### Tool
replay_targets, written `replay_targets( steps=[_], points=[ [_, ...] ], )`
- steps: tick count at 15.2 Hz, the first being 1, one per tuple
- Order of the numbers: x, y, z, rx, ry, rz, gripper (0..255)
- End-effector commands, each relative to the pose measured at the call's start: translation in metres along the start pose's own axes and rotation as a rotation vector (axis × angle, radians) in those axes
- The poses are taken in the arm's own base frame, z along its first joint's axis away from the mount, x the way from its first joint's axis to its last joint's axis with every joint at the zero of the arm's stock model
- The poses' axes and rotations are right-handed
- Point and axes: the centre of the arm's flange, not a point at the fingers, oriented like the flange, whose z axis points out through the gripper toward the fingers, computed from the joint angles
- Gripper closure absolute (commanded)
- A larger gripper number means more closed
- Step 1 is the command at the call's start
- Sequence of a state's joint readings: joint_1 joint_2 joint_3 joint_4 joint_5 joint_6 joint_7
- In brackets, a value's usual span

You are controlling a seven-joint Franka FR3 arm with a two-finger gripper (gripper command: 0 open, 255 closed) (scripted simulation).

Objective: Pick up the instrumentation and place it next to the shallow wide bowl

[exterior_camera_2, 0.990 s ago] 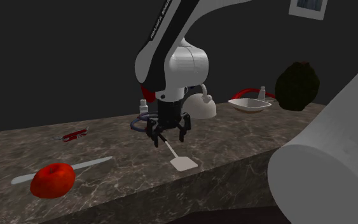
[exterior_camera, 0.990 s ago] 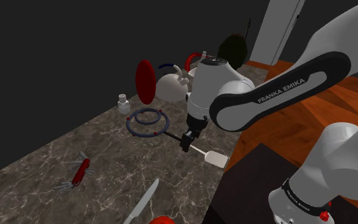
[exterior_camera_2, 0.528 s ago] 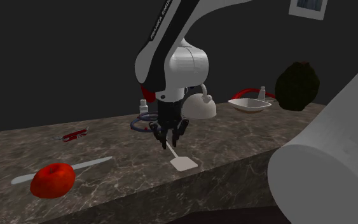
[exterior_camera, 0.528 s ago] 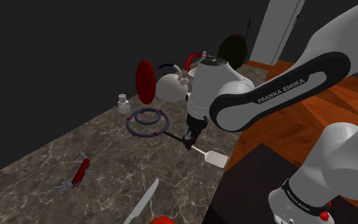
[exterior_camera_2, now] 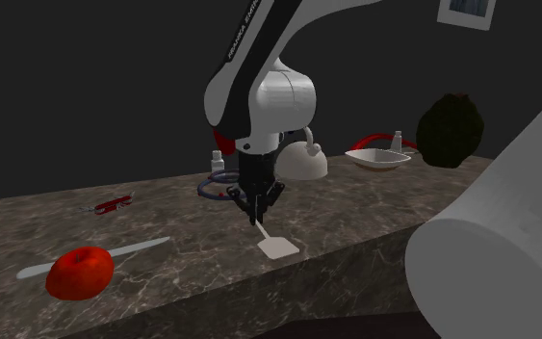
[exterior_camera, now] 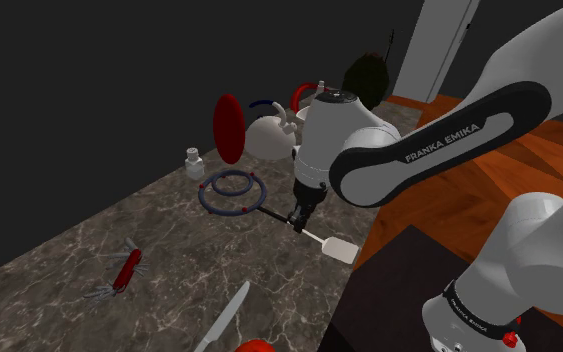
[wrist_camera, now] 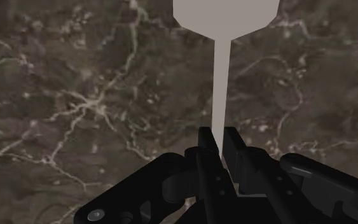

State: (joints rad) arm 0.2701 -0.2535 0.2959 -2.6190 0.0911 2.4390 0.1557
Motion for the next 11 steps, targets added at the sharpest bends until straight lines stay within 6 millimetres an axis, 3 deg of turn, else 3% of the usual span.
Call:
replay_targets(
  steps=[1, 11],
  points=[
    [0.0, 0.0, -0.005, 0.0, 0.0, 0.0, 255],
    [0.004, 0.0, -0.058, 0.0, 0.0, 0.0, 255]
  ],
)
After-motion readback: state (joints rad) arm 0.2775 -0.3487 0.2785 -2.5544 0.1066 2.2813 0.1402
